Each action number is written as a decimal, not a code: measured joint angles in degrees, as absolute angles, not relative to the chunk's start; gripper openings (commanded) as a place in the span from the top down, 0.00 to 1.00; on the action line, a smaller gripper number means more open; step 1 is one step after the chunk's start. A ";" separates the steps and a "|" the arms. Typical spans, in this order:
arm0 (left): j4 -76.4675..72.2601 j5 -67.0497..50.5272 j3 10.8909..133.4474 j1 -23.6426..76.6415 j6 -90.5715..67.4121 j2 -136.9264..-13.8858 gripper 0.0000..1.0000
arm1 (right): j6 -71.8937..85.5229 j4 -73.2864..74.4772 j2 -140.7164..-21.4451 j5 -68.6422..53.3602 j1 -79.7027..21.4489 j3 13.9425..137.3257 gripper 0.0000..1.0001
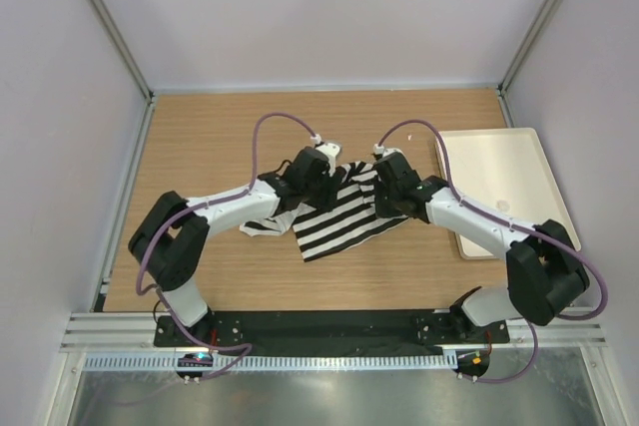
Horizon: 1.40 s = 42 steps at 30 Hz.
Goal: Fold and stack the tank tops
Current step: Flatten the tank top out
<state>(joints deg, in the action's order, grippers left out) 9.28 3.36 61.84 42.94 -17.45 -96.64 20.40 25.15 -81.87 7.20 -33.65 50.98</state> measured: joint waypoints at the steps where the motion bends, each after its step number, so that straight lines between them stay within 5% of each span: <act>1: 9.32 3.38 62.78 43.29 -17.15 -97.97 0.40 | 20.64 25.12 -80.95 7.38 -33.65 50.98 0.99; 5: 10.15 4.03 67.68 44.60 -15.62 -104.25 0.44 | 21.63 24.27 -77.71 7.57 -33.52 49.82 0.99; 9: 12.01 6.68 72.05 45.04 -14.76 -108.71 0.62 | 22.63 23.81 -76.07 7.53 -33.19 48.38 0.99; 13: 14.11 11.70 74.43 45.04 -14.85 -111.15 0.93 | 22.96 23.62 -75.85 7.49 -32.71 47.37 0.99; 15: 15.07 13.93 74.43 45.01 -14.83 -111.11 0.99 | 23.11 23.57 -75.40 7.35 -32.36 46.83 0.99; 17: 15.22 16.53 74.08 44.99 -14.83 -110.67 0.87 | 23.22 23.57 -74.78 7.22 -31.86 46.65 0.99; 19: 15.35 18.57 73.32 44.99 -14.48 -109.78 0.58 | 23.31 23.53 -74.11 7.09 -31.29 46.65 0.99; 22: 15.25 19.51 72.47 44.99 -14.31 -108.31 0.41 | 23.31 23.51 -73.19 6.79 -30.55 46.65 0.99; 33: 12.05 19.09 69.04 48.05 -8.47 -103.55 0.41 | 23.29 23.57 -72.84 4.51 -27.99 46.65 0.99; 42: 11.51 25.93 72.90 54.04 -4.45 -108.86 0.51 | 23.22 23.88 -71.07 2.59 -25.71 46.65 0.99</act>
